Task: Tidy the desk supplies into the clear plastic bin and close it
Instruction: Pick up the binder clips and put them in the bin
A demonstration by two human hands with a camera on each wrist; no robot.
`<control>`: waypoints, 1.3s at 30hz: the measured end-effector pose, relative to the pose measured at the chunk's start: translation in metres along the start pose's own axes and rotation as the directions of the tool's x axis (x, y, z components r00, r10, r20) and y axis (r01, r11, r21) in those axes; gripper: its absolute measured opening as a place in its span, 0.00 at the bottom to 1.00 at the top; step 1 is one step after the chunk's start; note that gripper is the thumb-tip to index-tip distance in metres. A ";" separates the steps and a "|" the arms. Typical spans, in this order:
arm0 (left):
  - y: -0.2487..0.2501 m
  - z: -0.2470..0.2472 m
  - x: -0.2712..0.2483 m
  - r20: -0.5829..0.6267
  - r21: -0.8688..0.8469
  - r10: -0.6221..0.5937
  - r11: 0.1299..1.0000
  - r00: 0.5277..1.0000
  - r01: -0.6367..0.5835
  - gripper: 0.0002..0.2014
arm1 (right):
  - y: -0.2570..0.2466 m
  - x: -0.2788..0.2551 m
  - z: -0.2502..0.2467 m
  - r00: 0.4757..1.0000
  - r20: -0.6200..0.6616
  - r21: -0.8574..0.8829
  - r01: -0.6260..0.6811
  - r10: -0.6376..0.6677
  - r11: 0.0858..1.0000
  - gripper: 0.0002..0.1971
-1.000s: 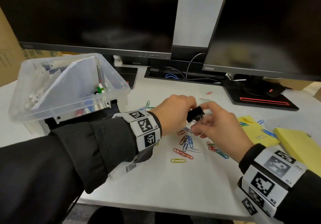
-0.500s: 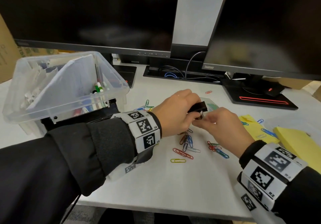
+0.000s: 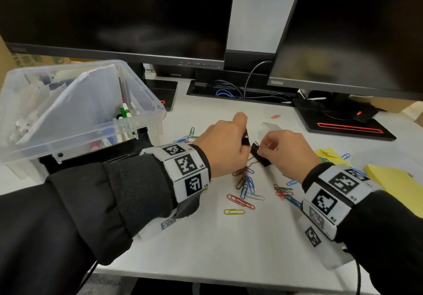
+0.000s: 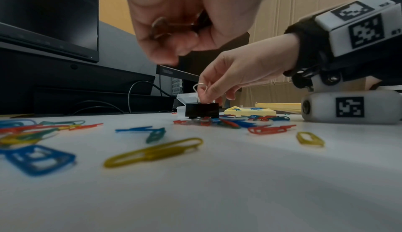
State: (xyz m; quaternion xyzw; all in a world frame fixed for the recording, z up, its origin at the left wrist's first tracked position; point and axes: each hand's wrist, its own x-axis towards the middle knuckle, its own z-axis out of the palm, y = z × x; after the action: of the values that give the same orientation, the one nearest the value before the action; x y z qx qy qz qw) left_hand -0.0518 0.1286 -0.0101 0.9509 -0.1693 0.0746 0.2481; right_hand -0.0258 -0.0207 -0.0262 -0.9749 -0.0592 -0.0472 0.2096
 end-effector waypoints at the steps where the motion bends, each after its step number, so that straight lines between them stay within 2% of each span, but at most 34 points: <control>1: -0.001 -0.001 0.000 -0.013 -0.012 -0.023 1.000 1.000 0.023 0.09 | 0.000 0.000 0.000 1.000 -0.002 0.007 -0.011 0.011 1.000 0.07; 5: -0.002 -0.004 -0.002 -0.049 0.098 -0.070 0.992 0.996 0.074 0.18 | -0.002 -0.001 -0.001 0.990 -0.115 0.093 -0.076 0.086 0.993 0.06; 10: -0.002 0.000 -0.001 -0.038 0.154 -0.103 0.982 0.994 0.108 0.29 | -0.011 -0.015 0.000 0.982 -0.175 0.217 0.107 -0.069 0.970 0.01; 13: -0.002 0.000 0.000 -0.013 0.114 -0.092 0.989 0.996 0.093 0.26 | -0.014 -0.018 -0.002 0.965 -0.244 0.350 0.178 -0.095 0.920 0.02; 15: -0.003 -0.002 0.001 0.005 0.115 -0.076 0.991 0.997 0.075 0.24 | -0.016 -0.018 -0.004 0.955 -0.288 0.454 0.203 -0.073 0.867 0.06; 18: -0.003 0.000 -0.001 0.072 0.125 -0.058 0.991 0.996 0.048 0.30 | -0.019 -0.021 -0.008 0.946 -0.317 0.537 0.232 -0.061 0.811 0.14; 20: -0.003 0.002 -0.002 0.129 0.082 -0.054 0.996 0.990 0.043 0.32 | -0.020 -0.021 -0.010 0.927 -0.369 0.548 0.274 -0.065 0.790 0.12; 23: -0.002 0.002 -0.002 0.092 -0.017 -0.075 0.997 0.993 0.077 0.20 | -0.021 -0.022 -0.012 0.910 -0.410 0.592 0.310 -0.052 0.744 0.06; 26: 0.001 0.000 -0.004 0.050 -0.003 -0.036 0.999 0.998 0.036 0.06 | -0.022 -0.022 -0.013 0.927 -0.374 0.638 0.260 -0.003 0.725 0.04; 28: 0.003 -0.001 -0.005 0.053 0.058 -0.004 0.998 0.999 0.001 0.07 | -0.020 -0.019 -0.012 0.950 -0.308 0.638 0.175 0.040 0.750 0.04; 32: 0.004 -0.004 -0.004 0.064 0.190 0.012 0.982 0.998 -0.023 0.10 | -0.015 -0.013 -0.011 0.969 -0.232 0.601 0.072 0.087 0.796 0.12; 35: 0.006 -0.006 -0.006 0.108 0.302 0.157 0.936 0.982 -0.183 0.11 | -0.010 -0.010 -0.012 0.972 -0.204 0.591 0.031 0.112 0.806 0.11; 37: 0.008 -0.006 -0.010 0.174 0.377 0.265 0.872 0.948 -0.313 0.11 | -0.008 -0.009 -0.011 0.980 -0.173 0.577 0.015 0.104 0.816 0.11; 39: 0.009 -0.007 -0.013 0.222 0.413 0.325 0.823 0.919 -0.390 0.13 | -0.009 -0.011 -0.008 0.990 -0.127 0.553 0.020 0.060 0.833 0.10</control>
State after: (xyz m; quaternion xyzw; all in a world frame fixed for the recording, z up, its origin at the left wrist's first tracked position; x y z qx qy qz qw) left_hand -0.0675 0.1279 -0.0030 0.9361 -0.3401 0.0891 -0.0094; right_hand -0.0380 -0.0171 -0.0167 -0.8675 -0.0454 -0.0938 0.4864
